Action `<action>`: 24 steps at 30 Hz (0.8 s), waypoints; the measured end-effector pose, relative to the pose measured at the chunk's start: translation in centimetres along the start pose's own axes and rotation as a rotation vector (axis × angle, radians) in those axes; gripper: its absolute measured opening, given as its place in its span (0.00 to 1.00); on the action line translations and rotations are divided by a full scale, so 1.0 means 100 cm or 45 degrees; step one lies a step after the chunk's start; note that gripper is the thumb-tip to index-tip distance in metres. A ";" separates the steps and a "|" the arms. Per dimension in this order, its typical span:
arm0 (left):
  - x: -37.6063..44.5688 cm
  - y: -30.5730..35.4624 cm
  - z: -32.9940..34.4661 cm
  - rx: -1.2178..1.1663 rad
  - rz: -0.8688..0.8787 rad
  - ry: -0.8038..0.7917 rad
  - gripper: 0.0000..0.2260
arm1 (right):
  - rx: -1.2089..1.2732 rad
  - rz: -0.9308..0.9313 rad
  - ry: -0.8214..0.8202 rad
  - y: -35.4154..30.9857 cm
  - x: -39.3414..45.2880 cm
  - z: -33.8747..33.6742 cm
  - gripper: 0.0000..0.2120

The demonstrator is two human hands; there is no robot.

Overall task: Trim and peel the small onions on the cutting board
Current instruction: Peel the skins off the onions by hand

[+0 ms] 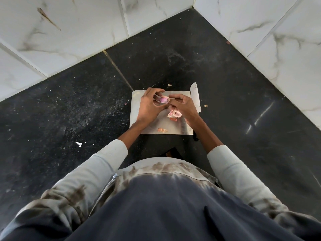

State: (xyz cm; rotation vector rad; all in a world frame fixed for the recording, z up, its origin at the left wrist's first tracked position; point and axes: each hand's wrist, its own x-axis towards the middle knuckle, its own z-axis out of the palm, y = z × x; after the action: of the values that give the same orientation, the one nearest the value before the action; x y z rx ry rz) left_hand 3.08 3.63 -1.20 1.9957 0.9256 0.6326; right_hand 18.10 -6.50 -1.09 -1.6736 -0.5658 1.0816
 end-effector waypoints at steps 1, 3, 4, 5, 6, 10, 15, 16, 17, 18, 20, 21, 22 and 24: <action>0.000 -0.002 0.000 -0.046 -0.041 -0.006 0.23 | 0.008 0.001 0.006 0.000 0.001 -0.001 0.18; -0.001 -0.005 -0.001 -0.273 -0.196 -0.042 0.20 | 0.016 -0.009 0.003 -0.001 0.001 -0.002 0.19; 0.000 -0.008 -0.002 -0.425 -0.286 -0.070 0.18 | 0.018 -0.017 -0.004 -0.001 0.002 -0.003 0.20; 0.001 -0.011 -0.002 -0.547 -0.357 -0.096 0.16 | 0.019 -0.025 -0.013 -0.001 0.002 -0.003 0.21; 0.001 -0.013 -0.004 -0.602 -0.403 -0.118 0.15 | 0.020 -0.028 -0.019 -0.003 0.003 -0.003 0.22; 0.004 -0.019 -0.007 -0.680 -0.443 -0.207 0.14 | 0.004 -0.006 -0.021 -0.003 0.005 -0.004 0.29; 0.007 -0.022 -0.009 -0.719 -0.477 -0.219 0.14 | -0.030 0.032 -0.052 -0.001 0.010 -0.005 0.22; 0.008 -0.022 -0.009 -0.745 -0.493 -0.223 0.14 | -0.023 0.036 -0.048 -0.002 0.011 -0.005 0.21; 0.008 -0.022 -0.009 -0.765 -0.504 -0.226 0.14 | -0.026 0.035 -0.041 -0.002 0.011 -0.005 0.21; 0.007 -0.022 -0.009 -0.777 -0.505 -0.229 0.14 | -0.030 0.030 -0.036 -0.002 0.011 -0.004 0.20; 0.007 -0.024 -0.009 -0.776 -0.502 -0.231 0.13 | -0.019 0.032 -0.027 -0.002 0.011 -0.005 0.17; 0.006 -0.024 -0.008 -0.759 -0.502 -0.226 0.12 | -0.007 0.036 -0.020 -0.001 0.010 -0.005 0.16; 0.005 -0.023 -0.007 -0.733 -0.505 -0.214 0.11 | 0.004 0.037 -0.013 -0.001 0.010 -0.005 0.15; 0.003 -0.021 -0.004 -0.686 -0.517 -0.165 0.10 | 0.009 0.039 -0.003 -0.001 0.007 -0.003 0.17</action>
State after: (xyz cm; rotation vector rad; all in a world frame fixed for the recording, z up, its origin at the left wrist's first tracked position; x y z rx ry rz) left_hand 2.22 4.88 -2.69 1.3080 0.9276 0.4537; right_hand 18.71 -6.05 -1.28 -1.6799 -0.5390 1.1066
